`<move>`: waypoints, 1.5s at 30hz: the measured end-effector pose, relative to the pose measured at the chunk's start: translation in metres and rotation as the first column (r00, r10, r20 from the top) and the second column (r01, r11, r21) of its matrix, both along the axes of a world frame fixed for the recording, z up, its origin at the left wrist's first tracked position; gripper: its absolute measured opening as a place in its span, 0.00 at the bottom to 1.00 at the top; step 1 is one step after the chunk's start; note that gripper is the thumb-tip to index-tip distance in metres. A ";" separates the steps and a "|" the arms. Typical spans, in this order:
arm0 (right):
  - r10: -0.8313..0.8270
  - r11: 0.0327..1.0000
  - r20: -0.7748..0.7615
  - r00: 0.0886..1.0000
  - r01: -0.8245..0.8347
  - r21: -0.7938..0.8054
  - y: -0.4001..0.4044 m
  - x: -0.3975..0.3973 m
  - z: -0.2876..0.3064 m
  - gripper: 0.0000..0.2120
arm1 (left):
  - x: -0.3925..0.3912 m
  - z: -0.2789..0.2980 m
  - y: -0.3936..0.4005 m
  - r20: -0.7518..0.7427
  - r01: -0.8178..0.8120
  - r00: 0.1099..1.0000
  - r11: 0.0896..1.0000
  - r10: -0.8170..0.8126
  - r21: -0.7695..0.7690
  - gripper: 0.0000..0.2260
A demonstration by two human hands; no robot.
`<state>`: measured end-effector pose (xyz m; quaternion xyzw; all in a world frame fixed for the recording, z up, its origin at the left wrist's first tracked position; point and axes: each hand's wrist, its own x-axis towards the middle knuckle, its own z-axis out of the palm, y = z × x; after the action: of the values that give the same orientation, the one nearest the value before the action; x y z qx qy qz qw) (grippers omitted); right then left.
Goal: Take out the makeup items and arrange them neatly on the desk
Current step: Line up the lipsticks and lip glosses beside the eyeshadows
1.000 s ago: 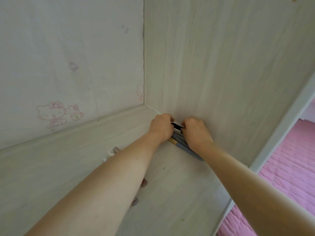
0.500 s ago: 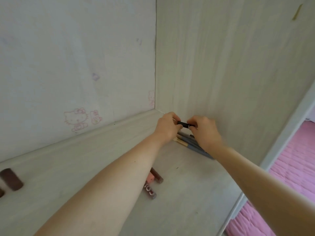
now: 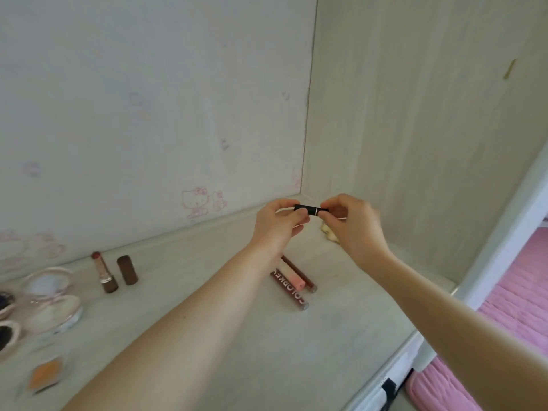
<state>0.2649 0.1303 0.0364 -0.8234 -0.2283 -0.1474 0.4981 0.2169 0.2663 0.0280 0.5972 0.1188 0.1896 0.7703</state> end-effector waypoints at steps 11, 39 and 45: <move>0.245 0.967 0.015 0.969 -0.246 0.071 0.044 -0.121 0.013 0.12 | -0.128 0.009 0.041 0.115 -0.012 0.992 0.958 0.047 -0.287 0.05; 0.518 0.855 0.000 0.855 -0.517 -0.042 0.141 -0.270 -0.047 0.15 | -0.326 -0.043 0.114 0.033 -0.457 0.889 0.887 0.456 0.066 0.05; 0.651 0.750 0.148 0.744 -0.603 -0.270 0.152 -0.284 -0.053 0.21 | -0.351 -0.051 0.129 -0.026 -0.403 0.889 0.808 0.457 0.430 0.06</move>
<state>-0.0186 0.2825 -0.0169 -0.7211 -0.5636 -0.0413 0.4008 -0.1341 0.3955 -0.0226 0.7146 0.2573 0.3412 0.5538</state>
